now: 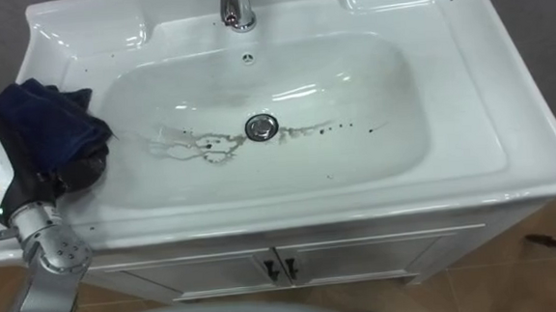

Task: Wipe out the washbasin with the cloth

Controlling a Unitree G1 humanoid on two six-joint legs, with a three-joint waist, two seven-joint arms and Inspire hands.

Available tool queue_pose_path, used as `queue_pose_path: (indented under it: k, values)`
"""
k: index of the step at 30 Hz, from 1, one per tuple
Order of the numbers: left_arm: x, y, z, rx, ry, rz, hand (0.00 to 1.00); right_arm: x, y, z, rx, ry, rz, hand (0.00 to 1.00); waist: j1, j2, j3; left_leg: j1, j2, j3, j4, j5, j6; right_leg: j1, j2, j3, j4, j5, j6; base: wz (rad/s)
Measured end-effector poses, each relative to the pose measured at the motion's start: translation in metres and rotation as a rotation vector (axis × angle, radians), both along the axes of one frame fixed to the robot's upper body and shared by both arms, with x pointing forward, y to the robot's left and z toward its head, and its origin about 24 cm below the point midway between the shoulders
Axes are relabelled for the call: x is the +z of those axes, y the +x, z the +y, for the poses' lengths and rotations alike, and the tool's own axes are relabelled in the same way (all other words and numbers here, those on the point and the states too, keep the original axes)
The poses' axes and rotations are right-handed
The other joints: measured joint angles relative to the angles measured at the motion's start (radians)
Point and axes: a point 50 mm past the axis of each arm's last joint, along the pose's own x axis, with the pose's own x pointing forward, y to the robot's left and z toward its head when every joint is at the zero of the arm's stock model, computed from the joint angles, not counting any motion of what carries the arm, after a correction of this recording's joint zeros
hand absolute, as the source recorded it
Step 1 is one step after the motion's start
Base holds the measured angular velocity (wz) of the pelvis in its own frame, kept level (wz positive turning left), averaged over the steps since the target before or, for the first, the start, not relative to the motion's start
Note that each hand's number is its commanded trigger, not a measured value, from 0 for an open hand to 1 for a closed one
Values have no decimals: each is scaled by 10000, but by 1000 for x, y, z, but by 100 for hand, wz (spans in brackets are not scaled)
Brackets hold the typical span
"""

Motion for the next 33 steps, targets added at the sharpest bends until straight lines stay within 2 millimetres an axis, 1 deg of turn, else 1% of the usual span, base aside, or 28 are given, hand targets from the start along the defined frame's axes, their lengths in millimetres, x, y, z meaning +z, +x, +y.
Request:
queue_pose_path:
  k: [6, 15, 17, 23, 25, 29, 33]
  values:
    - [-6, -6, 0, 40, -53, 285, 0, 0, -1, 0, 4, -153, 6, 0, -43, -3, 11, 77, -2, 14, -1, 0, -1, 111, 7, 5, -33, -1, 0, 0]
    - [-8, -8, 0, 66, -64, 369, 0, 0, 0, -2, 54, -389, -63, 0, -47, 2, 10, 130, 0, 10, -7, -2, -4, 164, 14, 10, -36, -17, -22, 0]
    - [-9, -8, 1, 82, -71, 434, 100, 0, 0, -2, 54, -390, -66, 0, -46, 3, 9, 132, 1, 12, -8, -2, -4, 163, 14, 12, -36, -17, -22, 0]
    - [-11, -9, -1, -23, -110, 573, 100, 0, 0, -2, 48, -396, -52, 0, -56, 12, 4, 133, 2, 9, -10, -1, -7, 167, 14, 15, -34, -17, -22, 0]
    - [-10, -8, -1, -10, -14, 451, 100, 0, -1, -2, 41, -403, -38, 0, -56, 39, -14, 162, 2, 17, -15, 0, -7, 183, 13, 25, -30, -17, -23, 0]
    - [-10, -11, 9, -181, 942, 816, 100, 0, -2, -2, 11, -408, 37, 0, -53, 174, -34, 257, 0, 37, -75, 6, -17, 246, 12, 47, -24, -17, -22, -1]
    - [-14, -13, 10, -172, 977, 1049, 100, 1, -2, -3, -20, -444, 68, 0, -53, 230, -32, 343, 1, 70, -153, 15, -30, 320, 21, 117, -37, -22, -23, -5]
